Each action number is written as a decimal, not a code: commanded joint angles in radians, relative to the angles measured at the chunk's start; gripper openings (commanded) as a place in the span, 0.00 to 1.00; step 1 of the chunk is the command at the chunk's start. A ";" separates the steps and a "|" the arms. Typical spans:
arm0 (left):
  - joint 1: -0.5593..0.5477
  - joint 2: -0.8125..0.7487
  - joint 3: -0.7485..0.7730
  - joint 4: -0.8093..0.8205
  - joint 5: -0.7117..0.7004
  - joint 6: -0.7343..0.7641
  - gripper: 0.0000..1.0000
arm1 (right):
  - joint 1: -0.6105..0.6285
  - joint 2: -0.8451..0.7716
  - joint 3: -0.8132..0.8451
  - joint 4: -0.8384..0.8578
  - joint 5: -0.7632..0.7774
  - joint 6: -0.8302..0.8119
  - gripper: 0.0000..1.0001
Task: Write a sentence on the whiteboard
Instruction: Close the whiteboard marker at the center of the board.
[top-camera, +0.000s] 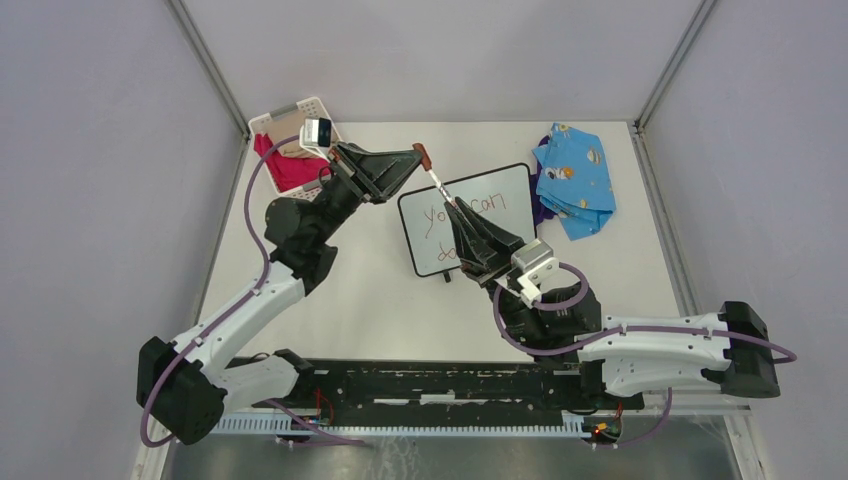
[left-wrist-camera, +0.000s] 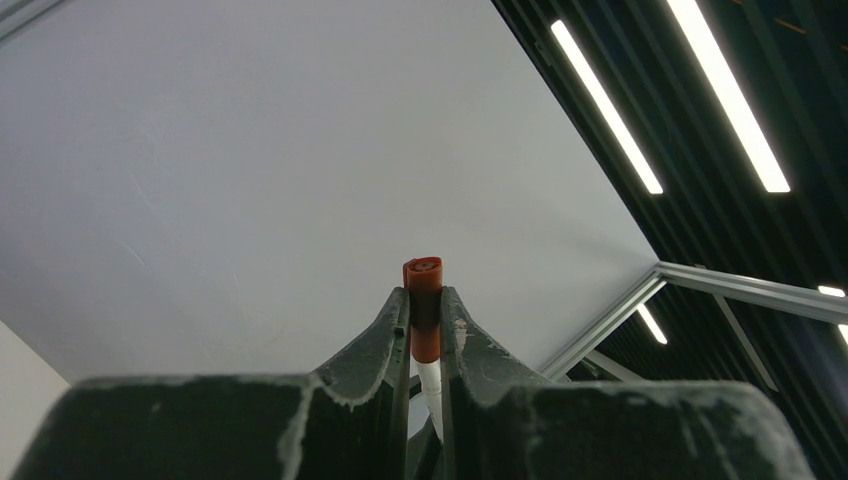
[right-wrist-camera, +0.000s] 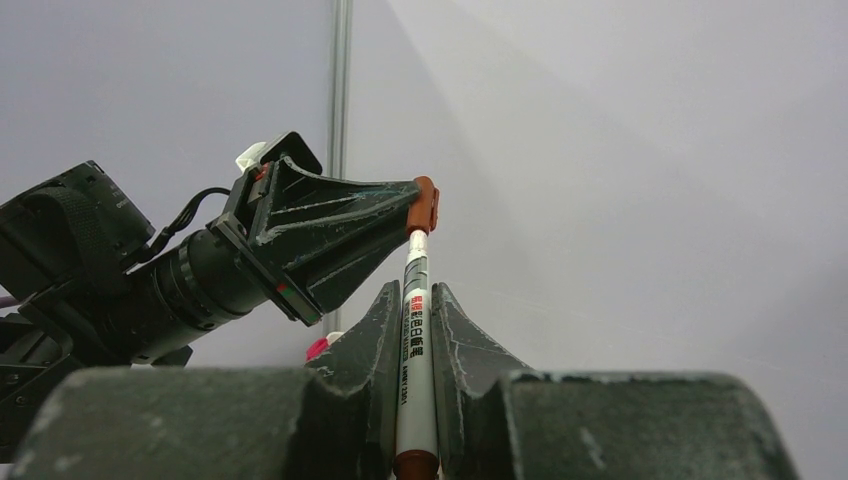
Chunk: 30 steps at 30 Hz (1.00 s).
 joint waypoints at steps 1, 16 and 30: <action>-0.010 -0.020 0.010 0.029 0.022 0.022 0.02 | 0.004 0.001 0.043 0.047 0.026 -0.022 0.00; -0.068 -0.056 -0.043 0.030 -0.108 0.012 0.02 | 0.004 0.014 0.038 0.117 0.069 -0.037 0.00; -0.149 -0.049 -0.026 -0.016 -0.169 0.058 0.02 | 0.003 0.018 0.036 0.131 0.086 -0.043 0.00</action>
